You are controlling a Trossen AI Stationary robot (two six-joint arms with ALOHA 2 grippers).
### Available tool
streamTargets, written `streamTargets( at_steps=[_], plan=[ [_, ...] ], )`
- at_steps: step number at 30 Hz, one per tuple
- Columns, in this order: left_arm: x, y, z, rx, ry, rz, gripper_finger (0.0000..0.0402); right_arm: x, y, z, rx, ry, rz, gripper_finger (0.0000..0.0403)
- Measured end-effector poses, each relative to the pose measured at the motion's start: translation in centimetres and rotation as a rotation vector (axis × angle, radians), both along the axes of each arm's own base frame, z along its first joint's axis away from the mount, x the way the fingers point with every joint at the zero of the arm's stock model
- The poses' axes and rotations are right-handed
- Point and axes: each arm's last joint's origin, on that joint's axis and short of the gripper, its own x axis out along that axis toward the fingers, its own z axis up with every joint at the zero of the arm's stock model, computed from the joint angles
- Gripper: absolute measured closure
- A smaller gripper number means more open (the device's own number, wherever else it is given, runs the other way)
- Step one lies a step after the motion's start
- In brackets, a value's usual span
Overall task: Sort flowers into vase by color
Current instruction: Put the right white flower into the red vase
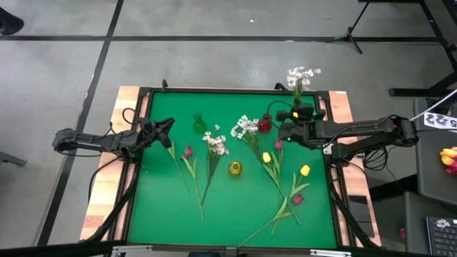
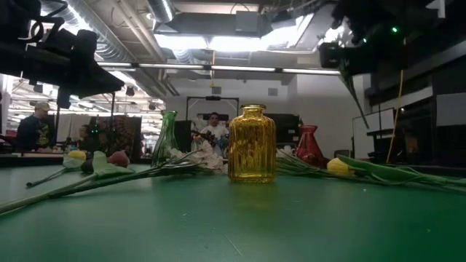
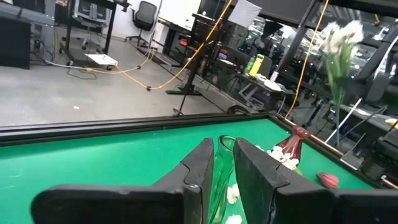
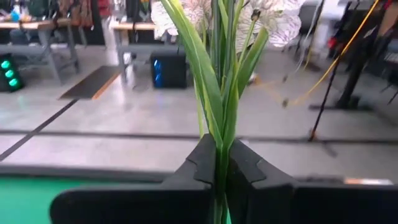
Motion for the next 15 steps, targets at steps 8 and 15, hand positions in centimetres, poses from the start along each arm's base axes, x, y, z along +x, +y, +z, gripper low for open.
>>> streamTargets(
  at_steps=[8, 15],
  plan=[
    [0.0, 0.0, 0.0, 0.000, 0.003, 0.001, 0.0341, 0.5, 0.0, 1.3, -0.034, -0.004, -0.011, 0.0392],
    [0.0, 0.0, 0.0, 0.001, 0.004, 0.004, 0.0341, 2.4, 0.0, 2.4, 0.060, 0.028, 0.218, 0.0397]
  ],
)
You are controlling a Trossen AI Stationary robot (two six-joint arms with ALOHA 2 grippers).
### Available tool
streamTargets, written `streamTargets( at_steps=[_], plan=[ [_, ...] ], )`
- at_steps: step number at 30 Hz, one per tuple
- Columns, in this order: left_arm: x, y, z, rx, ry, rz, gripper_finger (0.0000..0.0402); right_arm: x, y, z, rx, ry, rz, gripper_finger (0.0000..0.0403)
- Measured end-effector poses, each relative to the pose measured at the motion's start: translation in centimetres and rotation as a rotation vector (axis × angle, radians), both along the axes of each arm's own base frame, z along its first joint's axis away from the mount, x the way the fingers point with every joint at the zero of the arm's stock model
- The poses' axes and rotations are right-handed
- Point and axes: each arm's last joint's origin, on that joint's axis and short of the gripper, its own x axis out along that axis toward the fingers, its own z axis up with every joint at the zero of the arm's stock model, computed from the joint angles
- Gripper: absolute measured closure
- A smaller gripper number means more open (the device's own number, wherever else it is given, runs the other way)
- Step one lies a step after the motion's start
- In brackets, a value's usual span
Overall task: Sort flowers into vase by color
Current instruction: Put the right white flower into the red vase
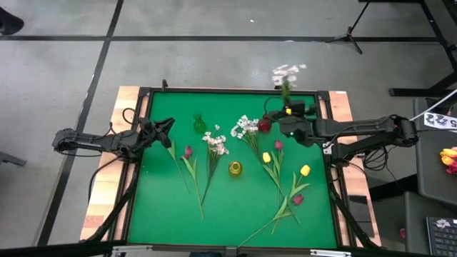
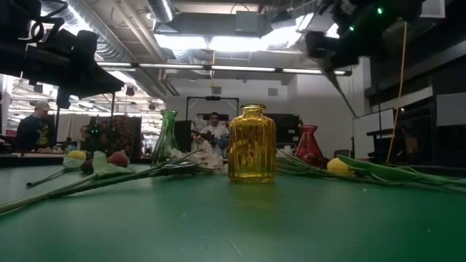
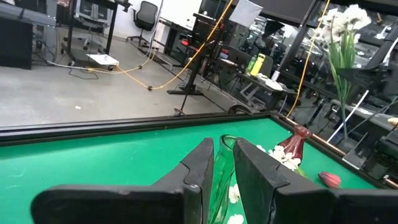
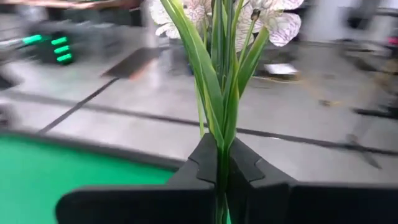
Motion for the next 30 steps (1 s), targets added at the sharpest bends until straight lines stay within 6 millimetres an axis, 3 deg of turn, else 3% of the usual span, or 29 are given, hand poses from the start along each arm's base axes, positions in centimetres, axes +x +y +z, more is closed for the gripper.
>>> streamTargets(
  at_steps=[6, 11, 17, 24, 30],
  plan=[
    [0.0, 0.0, 0.0, 0.006, 0.006, 0.000, 0.0341, 1.8, -1.2, 2.9, -0.107, -0.016, 0.312, 0.0393],
    [0.0, 0.0, 0.0, 0.013, 0.014, 0.000, 0.0341, 1.3, -3.8, 3.7, -0.315, -0.193, 0.525, 0.0397],
    [0.0, 0.0, 0.0, 0.007, 0.008, 0.000, 0.0341, -0.9, -5.8, 0.6, -0.396, -0.337, 0.625, 0.0394],
    [0.0, 0.0, 0.0, -0.003, -0.002, 0.001, 0.0341, -4.4, -5.3, -2.4, -0.578, -0.472, 0.728, 0.0393],
    [0.0, 0.0, 0.0, 0.000, 0.001, 0.002, 0.0341, -5.8, -5.4, -4.0, -0.543, -0.518, 0.713, 0.0397]
  ],
)
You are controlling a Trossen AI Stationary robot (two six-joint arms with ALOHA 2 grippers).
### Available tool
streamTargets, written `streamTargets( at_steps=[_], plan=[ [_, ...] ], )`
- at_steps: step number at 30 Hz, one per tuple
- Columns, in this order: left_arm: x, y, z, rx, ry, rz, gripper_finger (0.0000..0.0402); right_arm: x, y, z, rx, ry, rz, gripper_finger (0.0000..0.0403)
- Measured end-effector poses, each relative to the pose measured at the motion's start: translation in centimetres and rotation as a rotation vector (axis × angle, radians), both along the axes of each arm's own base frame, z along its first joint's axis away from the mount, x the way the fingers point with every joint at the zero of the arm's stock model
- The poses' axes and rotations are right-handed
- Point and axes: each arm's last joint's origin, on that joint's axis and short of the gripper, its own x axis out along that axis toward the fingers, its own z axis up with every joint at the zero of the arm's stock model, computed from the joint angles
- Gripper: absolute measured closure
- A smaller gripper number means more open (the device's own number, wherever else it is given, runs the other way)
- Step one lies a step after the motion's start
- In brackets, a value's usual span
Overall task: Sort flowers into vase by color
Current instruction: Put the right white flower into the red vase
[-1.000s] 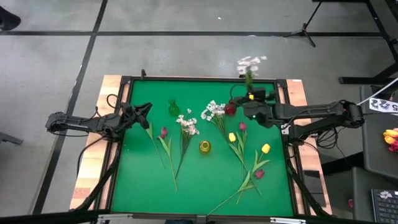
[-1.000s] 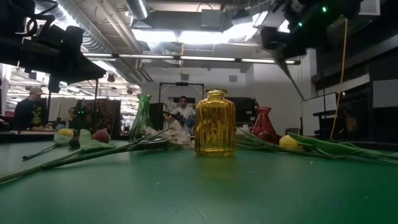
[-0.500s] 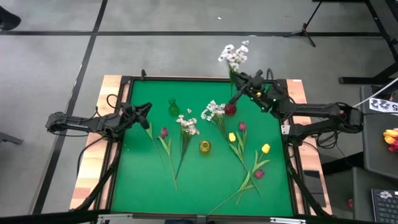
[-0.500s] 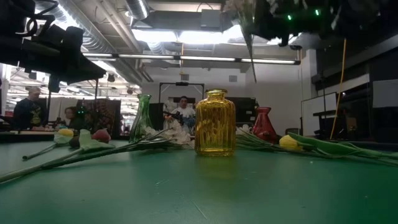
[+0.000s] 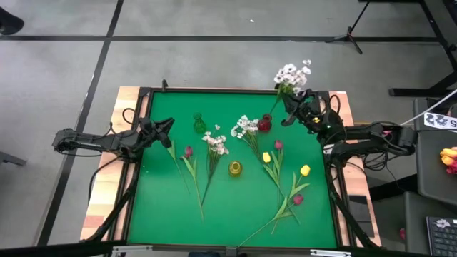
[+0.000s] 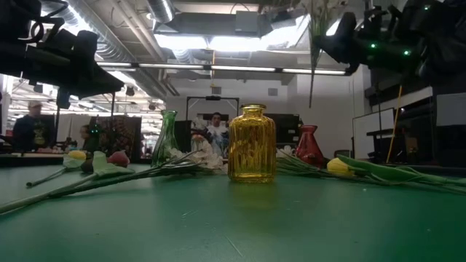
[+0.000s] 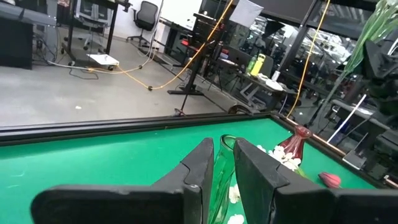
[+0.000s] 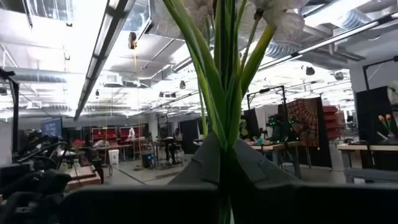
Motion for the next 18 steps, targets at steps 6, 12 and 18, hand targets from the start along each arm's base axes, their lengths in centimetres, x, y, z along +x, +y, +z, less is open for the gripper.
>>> streamTargets(
  at_steps=[6, 12, 18],
  plan=[
    [-0.06, 0.05, -0.03, 0.010, 0.012, 0.025, 0.0341, 0.06, 0.04, -0.08, -0.007, 0.014, 0.005, 0.0389],
    [-0.09, 0.08, -0.03, 0.011, 0.013, 0.040, 0.0341, 0.17, -0.02, -0.02, -0.033, 0.030, -0.011, 0.0396],
    [-0.09, 0.08, -0.04, 0.006, 0.008, 0.042, 0.0341, 0.71, -0.30, -0.88, -0.014, 0.068, -0.011, 0.0387]
  ],
)
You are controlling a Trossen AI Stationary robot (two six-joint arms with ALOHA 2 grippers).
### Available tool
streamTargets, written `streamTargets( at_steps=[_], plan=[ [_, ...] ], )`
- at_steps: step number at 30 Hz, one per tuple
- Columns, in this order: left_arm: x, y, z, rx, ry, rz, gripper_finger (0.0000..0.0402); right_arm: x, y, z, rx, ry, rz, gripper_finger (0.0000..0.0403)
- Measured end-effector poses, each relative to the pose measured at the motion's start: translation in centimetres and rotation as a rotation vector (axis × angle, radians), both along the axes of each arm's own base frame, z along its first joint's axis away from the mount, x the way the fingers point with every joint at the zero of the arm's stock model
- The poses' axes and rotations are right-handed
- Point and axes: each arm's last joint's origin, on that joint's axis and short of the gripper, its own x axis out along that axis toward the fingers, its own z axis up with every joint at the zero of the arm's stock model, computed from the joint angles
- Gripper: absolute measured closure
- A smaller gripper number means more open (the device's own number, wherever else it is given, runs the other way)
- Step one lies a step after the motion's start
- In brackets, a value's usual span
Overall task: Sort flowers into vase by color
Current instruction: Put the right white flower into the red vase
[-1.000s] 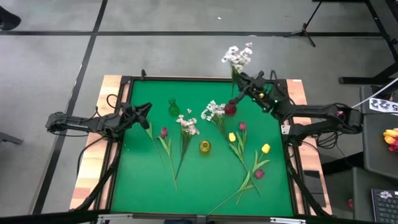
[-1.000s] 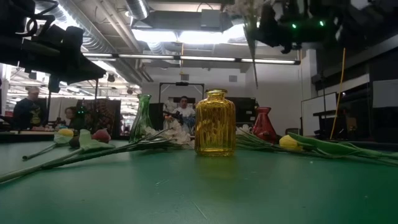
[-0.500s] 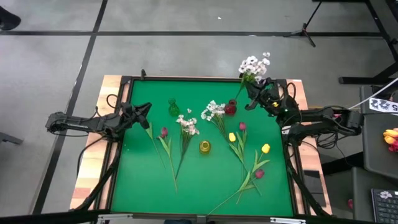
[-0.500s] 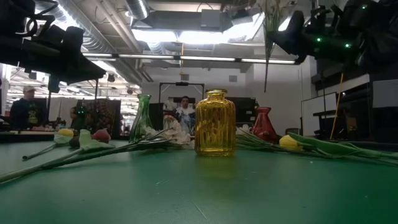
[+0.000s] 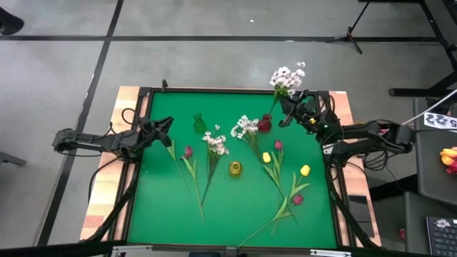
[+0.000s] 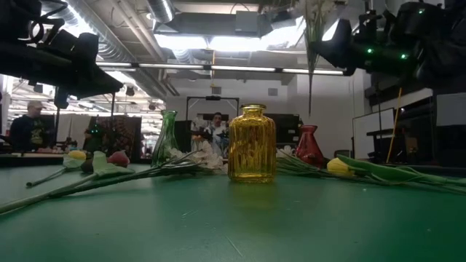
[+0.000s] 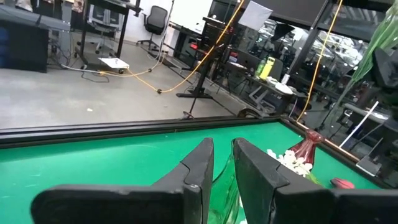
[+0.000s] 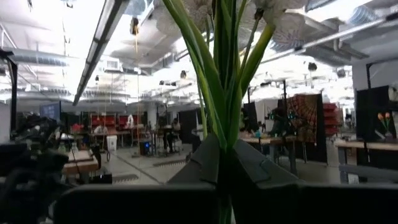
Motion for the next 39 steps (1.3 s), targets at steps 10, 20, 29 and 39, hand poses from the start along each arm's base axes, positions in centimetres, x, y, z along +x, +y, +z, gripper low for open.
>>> streamTargets(
  at_steps=[10, 20, 29, 39],
  plan=[
    [0.0, 0.0, 0.0, 0.000, 0.001, 0.000, 0.0341, 0.5, -0.3, -0.8, 0.021, 0.002, 0.009, 0.0389],
    [0.0, 0.0, 0.0, 0.000, 0.001, 0.000, 0.0341, 0.8, -0.4, -1.3, 0.031, 0.017, 0.010, 0.0392],
    [0.0, 0.0, 0.0, 0.000, 0.001, 0.000, 0.0341, 1.4, -0.7, -2.5, 0.056, 0.046, 0.013, 0.0389],
    [0.0, 0.0, 0.0, 0.000, 0.000, 0.000, 0.0341, 1.8, -1.0, -3.6, 0.090, 0.084, -0.012, 0.0386]
  ],
)
